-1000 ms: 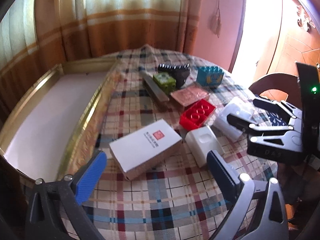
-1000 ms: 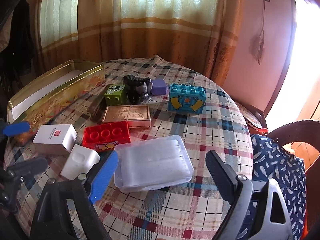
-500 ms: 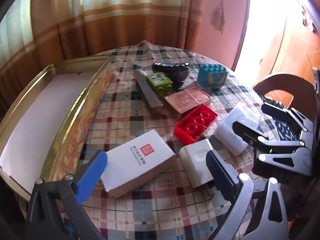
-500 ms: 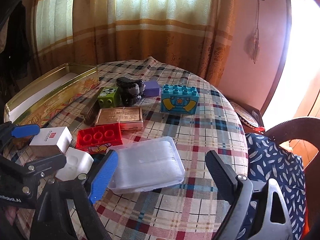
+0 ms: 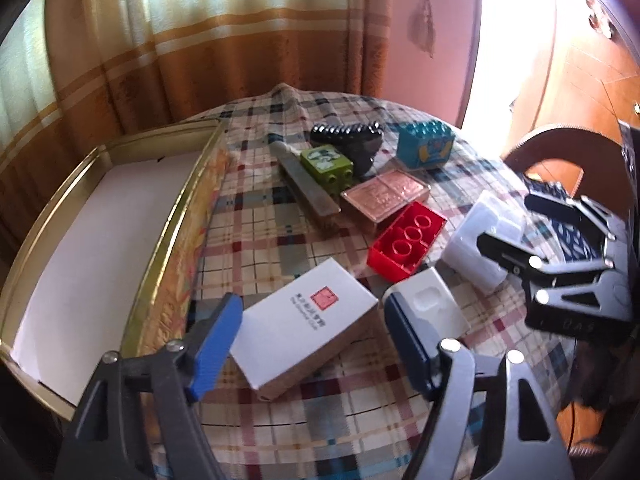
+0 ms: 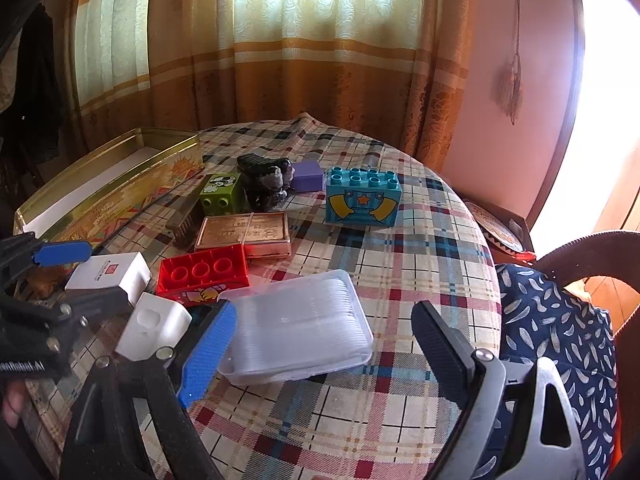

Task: Organize rigid objects
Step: 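Move the left gripper to the white card box and grasp it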

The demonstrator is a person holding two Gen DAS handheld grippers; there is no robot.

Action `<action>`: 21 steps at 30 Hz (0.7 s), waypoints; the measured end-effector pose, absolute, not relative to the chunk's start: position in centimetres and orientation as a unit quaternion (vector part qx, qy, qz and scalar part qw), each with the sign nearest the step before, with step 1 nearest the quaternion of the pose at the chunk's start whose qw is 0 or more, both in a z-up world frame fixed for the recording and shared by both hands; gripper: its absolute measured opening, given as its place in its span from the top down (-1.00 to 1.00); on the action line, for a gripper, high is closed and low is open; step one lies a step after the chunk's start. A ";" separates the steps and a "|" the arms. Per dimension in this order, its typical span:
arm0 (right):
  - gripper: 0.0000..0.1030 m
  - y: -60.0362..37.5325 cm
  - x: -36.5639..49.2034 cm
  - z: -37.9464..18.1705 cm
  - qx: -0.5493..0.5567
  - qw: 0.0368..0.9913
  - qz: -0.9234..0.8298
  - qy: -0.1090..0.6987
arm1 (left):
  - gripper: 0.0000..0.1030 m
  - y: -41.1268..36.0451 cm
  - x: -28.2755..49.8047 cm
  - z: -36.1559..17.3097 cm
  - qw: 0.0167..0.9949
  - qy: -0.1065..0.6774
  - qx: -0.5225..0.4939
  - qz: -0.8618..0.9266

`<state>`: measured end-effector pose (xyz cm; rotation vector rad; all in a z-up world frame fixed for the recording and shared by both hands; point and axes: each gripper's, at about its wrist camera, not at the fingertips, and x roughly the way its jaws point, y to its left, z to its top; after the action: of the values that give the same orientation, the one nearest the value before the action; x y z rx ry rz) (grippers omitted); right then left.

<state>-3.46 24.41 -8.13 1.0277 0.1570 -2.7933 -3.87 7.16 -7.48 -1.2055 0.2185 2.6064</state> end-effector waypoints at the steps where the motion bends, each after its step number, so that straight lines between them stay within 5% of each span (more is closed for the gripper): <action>1: -0.76 24.4 -3.4 -8.1 0.344 0.081 -0.934 0.053 | -0.43 7.4 -3.9 -7.5 0.143 0.094 -0.416 0.893; 14: -0.76 24.9 -3.4 -7.8 0.349 0.077 -0.933 0.049 | -0.18 8.8 -4.8 -7.7 0.198 0.204 -0.428 0.858; 21: -0.76 25.2 -3.6 -7.9 0.357 0.076 -0.930 0.040 | 0.11 7.9 -5.6 -6.9 0.223 0.212 -0.423 0.852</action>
<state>-3.63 25.16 -7.94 1.0692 0.1213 -2.7900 -5.57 7.94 -6.87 -1.1687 0.5859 2.3520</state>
